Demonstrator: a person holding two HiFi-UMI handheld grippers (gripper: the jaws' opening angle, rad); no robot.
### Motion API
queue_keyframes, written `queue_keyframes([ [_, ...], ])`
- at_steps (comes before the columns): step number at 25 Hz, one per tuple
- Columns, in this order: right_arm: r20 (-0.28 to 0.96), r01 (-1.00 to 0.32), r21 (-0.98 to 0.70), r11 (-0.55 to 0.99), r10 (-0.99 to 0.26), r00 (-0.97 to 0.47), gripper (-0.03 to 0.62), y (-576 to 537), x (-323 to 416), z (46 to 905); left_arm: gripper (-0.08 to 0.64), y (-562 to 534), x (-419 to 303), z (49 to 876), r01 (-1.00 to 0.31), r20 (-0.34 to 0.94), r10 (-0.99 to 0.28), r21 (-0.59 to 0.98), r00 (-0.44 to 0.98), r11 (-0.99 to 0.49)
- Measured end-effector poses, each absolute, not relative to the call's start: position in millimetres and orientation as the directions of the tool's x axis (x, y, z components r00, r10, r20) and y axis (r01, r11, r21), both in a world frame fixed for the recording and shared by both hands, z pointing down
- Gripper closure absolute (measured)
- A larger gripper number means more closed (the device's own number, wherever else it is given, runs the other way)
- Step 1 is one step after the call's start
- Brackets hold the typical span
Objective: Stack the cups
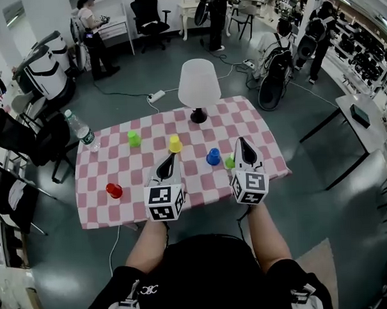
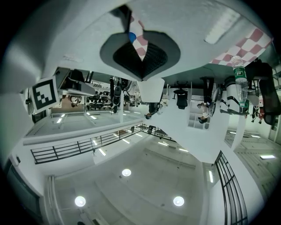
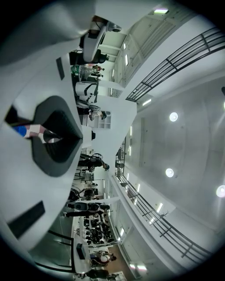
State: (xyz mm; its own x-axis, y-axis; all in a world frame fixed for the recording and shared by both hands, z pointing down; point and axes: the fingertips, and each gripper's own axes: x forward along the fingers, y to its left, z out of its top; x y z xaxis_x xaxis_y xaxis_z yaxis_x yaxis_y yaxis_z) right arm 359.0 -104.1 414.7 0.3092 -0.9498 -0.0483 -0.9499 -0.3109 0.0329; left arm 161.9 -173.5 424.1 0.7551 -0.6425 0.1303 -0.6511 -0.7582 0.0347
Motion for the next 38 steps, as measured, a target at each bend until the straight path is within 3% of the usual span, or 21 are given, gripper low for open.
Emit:
queue_keyframes([
  [6,-0.01,-0.974,0.04,-0.222,-0.975,0.222,0.589,-103,385,437,0.545,-157,187,427,-0.678,0.135,-0.669,0.03,0.731,-0.735],
  [7,-0.008,-0.982,0.024,-0.188,-0.982,0.188,0.511,-105,387,442,0.545,-155,189,428,-0.683,0.138,-0.674,0.027,0.726,-0.73],
  [8,0.002,-0.988,0.01,-0.157,-0.988,0.157,0.394,-107,389,448,0.545,-153,191,430,-0.689,0.142,-0.68,0.024,0.72,-0.725],
  [9,0.017,-0.991,0.004,-0.135,-0.991,0.135,0.371,-110,391,456,0.545,-152,191,431,-0.696,0.146,-0.686,0.021,0.713,-0.718],
  [19,0.259,-0.992,0.014,-0.126,-0.958,0.125,0.336,-137,414,577,0.545,-149,160,444,-0.788,0.189,-0.774,-0.003,0.604,-0.616],
  [38,0.508,-0.991,-0.037,-0.128,-0.856,0.092,0.267,-148,435,719,0.545,-140,130,468,-0.867,0.255,-0.848,-0.062,0.465,-0.494],
])
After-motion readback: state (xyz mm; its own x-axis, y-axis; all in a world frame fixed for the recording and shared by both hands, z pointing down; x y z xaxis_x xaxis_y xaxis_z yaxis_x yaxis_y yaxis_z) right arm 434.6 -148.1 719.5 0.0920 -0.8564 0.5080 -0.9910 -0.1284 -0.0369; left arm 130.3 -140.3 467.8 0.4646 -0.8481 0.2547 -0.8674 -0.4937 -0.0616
